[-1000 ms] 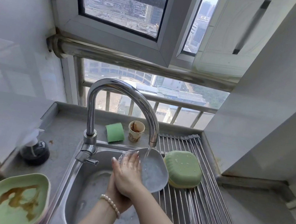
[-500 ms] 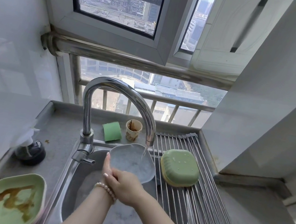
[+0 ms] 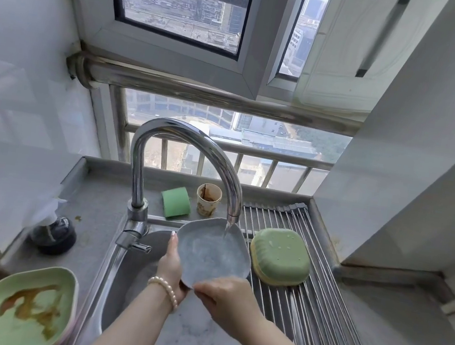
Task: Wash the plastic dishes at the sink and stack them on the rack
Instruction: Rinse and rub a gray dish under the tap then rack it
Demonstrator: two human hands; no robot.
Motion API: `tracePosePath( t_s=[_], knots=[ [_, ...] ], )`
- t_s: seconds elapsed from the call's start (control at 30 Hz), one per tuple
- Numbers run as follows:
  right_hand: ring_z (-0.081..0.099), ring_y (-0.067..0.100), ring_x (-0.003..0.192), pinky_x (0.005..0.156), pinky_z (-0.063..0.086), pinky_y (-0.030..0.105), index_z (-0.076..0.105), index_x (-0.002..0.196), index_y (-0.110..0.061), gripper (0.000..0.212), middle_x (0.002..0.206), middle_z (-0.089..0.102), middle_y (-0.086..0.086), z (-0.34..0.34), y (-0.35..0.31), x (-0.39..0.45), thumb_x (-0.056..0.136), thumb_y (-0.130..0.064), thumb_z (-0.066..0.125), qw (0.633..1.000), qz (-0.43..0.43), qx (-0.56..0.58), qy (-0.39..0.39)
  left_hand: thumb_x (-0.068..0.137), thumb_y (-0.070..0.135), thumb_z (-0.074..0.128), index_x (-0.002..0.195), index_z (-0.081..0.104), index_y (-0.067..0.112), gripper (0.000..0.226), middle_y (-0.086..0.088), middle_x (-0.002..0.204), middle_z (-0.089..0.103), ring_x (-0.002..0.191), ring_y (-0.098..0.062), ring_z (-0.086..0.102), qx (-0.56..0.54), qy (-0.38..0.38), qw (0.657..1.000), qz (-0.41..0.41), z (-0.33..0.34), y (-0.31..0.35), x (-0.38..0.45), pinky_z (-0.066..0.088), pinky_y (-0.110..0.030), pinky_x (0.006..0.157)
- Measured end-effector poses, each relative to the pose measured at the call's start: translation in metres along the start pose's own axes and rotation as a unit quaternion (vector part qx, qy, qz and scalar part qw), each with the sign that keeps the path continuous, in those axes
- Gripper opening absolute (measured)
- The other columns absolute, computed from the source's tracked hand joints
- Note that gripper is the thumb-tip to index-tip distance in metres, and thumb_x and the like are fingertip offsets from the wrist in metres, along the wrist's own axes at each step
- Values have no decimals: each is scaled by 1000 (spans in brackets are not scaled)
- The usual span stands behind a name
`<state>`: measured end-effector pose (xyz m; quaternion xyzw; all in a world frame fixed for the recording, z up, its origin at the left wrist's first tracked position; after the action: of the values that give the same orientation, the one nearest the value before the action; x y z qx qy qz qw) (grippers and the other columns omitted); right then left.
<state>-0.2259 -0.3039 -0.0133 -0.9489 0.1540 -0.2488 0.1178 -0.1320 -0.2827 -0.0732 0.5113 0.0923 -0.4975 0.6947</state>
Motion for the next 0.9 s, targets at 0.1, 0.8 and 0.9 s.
tracePosePath(
  t_s=[0.1, 0.8, 0.9],
  knots=[
    [56, 16, 49, 42, 40, 26, 64, 69, -22, 12, 58, 60, -6, 3, -2, -3, 79, -16, 67, 998, -15, -66, 13, 99, 50, 36, 93, 62, 2, 55, -16, 87, 68, 81, -31, 65, 34, 6, 999, 18, -3, 1, 2, 52, -37, 65],
    [46, 10, 28, 40, 36, 11, 56, 34, -18, 42, 32, 47, -3, 14, -5, 12, 1, -18, 82, 970, 143, -182, -79, 78, -17, 51, 119, 54, 1, 45, -24, 105, 64, 90, -37, 64, 7, -18, 999, 29, -20, -16, -12, 55, -43, 74],
    [41, 10, 25, 33, 24, 13, 53, 35, -18, 43, 30, 43, -3, 7, -19, 19, 4, -17, 83, 973, 157, -165, -35, 83, -9, 52, 118, 55, 8, 38, -20, 102, 63, 84, -32, 63, -42, 20, 996, 78, -20, -14, -24, 53, -41, 74]
  ],
)
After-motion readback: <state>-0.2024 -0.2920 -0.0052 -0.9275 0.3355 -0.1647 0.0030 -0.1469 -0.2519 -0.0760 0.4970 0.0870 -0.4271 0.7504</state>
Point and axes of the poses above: each hand's wrist, its own x-axis towards the middle knuckle, its own z-axis out of the palm, y = z × x, the point moved 9 cm from there along x, towards the middle knuckle
